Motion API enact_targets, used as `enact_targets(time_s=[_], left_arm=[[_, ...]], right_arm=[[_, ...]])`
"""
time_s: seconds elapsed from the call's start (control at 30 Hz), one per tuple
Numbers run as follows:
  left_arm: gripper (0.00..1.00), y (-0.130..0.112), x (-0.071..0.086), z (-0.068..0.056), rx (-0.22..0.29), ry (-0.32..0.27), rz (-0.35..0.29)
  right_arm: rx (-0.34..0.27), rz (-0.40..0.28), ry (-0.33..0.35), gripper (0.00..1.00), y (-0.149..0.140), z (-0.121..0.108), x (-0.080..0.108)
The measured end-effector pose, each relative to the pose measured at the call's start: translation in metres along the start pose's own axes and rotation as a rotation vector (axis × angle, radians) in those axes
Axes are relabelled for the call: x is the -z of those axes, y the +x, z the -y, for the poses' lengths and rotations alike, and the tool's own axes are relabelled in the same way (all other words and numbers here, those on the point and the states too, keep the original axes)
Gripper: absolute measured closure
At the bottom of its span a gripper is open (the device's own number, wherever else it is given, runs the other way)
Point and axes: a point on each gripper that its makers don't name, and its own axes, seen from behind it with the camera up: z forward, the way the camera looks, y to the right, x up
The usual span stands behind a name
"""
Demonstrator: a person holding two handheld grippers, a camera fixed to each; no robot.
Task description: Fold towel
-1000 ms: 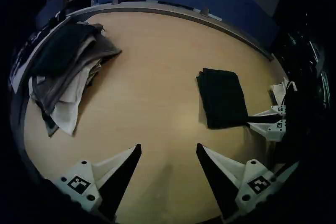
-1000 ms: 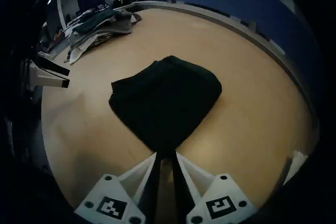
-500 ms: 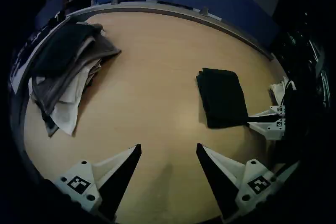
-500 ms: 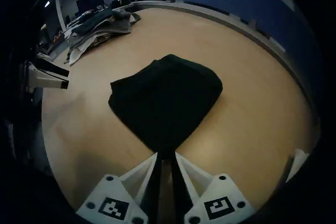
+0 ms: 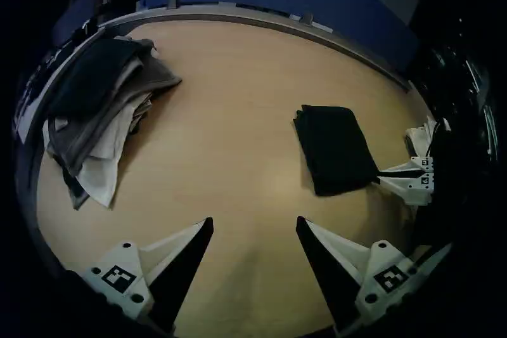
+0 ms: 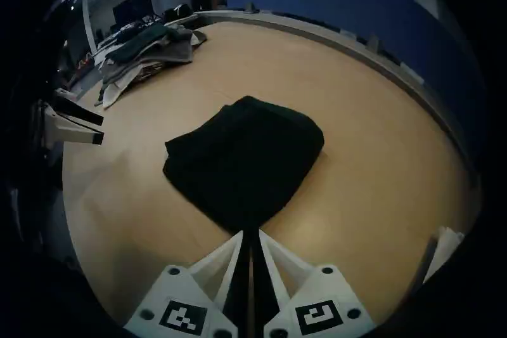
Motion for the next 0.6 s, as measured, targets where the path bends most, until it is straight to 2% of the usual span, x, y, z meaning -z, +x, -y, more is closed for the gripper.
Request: enact_targets(time_s=[0.23,0.6], left_arm=[[0.03,0.003,0.002,-0.002,-0.004,-0.002,-0.008],[0.03,0.013,0.010,-0.006,-0.012,-0.006,-0.036]], right_arm=[[0.019,-0.090,-0.022,0.98,0.034,-0.006,0.018],[0.061,-0.246,-0.063,0.98,0.095,-0.016,0.064]])
